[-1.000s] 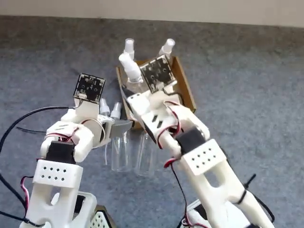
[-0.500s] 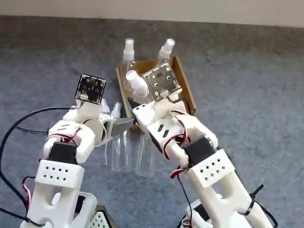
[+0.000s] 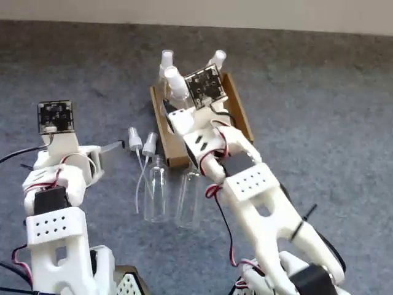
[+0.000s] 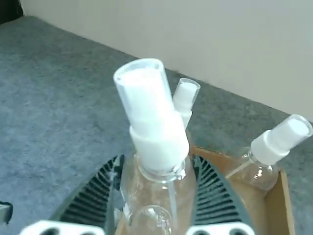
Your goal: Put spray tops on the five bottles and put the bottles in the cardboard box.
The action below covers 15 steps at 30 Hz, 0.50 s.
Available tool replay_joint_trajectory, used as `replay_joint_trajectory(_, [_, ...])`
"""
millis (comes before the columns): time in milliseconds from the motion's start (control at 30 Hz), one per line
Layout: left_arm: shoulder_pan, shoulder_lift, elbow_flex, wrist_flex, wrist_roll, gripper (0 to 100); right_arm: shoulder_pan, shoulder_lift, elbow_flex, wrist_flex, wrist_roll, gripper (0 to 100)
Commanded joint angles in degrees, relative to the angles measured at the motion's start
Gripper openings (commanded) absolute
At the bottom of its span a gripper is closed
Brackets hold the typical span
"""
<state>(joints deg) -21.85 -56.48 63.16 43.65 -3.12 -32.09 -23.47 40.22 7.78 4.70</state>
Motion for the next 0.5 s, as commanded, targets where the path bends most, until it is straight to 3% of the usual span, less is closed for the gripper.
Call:
replay_joint_trajectory(0, [-0.8, -0.4, 1.5, -5.5, 0.7, 41, 0.7, 2.9, -0.8, -6.1, -0.2, 0.4])
replay_joint_trajectory(467, [-1.1, -0.4, 1.5, -5.5, 0.7, 41, 0.7, 13.6, -0.8, -14.0, 2.9, 0.4])
